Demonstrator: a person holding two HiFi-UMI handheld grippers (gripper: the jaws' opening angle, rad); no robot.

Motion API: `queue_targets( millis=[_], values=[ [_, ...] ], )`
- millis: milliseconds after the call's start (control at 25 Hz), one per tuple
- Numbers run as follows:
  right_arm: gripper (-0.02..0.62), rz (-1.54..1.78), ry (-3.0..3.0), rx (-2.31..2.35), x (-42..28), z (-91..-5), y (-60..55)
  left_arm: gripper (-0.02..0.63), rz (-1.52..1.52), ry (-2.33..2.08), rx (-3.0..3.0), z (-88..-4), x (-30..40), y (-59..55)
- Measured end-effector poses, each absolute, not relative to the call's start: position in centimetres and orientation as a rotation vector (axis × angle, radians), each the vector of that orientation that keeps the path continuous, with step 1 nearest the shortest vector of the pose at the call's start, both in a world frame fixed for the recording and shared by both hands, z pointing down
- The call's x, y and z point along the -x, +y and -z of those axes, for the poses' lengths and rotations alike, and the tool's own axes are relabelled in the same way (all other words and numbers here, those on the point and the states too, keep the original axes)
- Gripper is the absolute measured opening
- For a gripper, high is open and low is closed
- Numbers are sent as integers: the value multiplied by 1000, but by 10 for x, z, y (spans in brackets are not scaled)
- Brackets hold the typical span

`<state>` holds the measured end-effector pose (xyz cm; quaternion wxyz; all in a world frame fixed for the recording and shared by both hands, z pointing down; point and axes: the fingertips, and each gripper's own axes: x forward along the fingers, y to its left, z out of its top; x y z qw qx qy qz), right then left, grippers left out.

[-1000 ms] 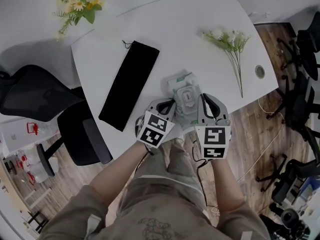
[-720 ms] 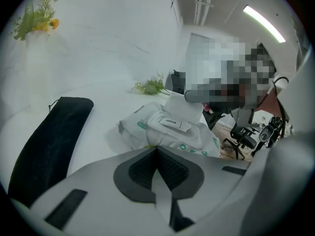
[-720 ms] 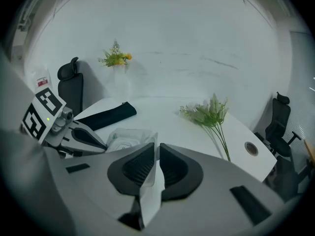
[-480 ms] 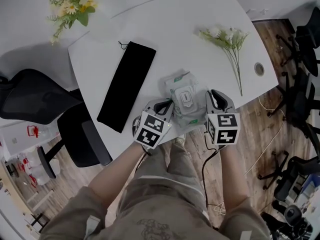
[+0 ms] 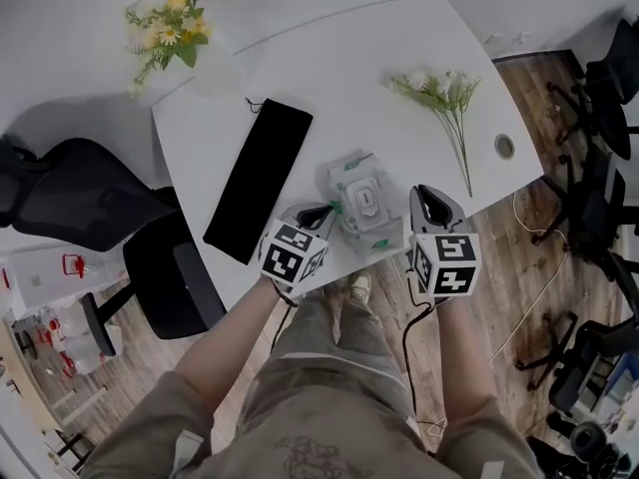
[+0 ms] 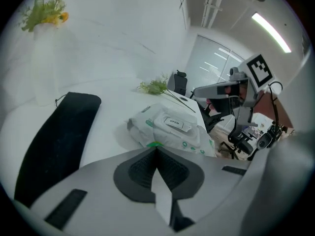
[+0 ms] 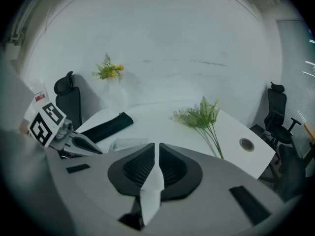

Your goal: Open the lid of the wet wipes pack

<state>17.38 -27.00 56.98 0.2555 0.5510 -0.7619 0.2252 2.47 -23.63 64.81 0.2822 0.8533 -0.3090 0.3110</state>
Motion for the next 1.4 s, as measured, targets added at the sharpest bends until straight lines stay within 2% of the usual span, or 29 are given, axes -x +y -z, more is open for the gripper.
queue_targets(
  millis=[800,1400],
  values=[
    [37,-280,-2494,-1560,-151,-317,-209,15,-639,-1027,-2644,-410,2,-237],
    [32,-210,-2577,-1519,-148,-270,-158,15,-430,-1125,-2830,-300,7,-197]
  ],
)
